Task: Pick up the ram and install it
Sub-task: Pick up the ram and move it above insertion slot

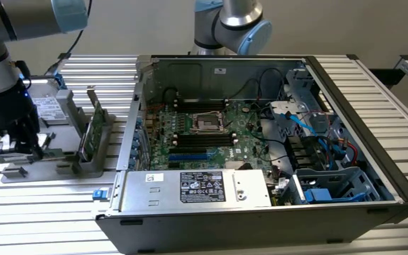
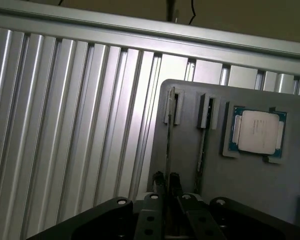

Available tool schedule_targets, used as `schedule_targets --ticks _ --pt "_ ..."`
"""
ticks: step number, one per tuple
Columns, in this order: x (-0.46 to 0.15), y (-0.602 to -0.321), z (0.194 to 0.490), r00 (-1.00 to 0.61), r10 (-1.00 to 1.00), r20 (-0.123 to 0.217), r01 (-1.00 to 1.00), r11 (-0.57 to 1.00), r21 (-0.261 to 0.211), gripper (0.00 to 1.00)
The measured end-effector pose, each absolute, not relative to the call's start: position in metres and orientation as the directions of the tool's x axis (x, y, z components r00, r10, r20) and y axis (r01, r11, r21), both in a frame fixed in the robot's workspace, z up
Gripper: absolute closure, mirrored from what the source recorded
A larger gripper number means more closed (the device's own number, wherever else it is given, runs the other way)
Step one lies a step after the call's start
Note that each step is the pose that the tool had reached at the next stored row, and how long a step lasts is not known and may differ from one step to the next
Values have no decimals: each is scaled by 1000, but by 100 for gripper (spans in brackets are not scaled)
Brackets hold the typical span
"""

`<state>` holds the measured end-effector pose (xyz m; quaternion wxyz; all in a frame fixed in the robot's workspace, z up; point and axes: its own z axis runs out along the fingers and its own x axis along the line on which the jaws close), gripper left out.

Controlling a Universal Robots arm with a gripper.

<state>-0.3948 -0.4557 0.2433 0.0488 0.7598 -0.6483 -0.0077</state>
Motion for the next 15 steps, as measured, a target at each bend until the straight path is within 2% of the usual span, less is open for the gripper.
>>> schedule_targets --ticks 15 --pt "-393 -456 278 118 -992 52 -990 -113 81 85"
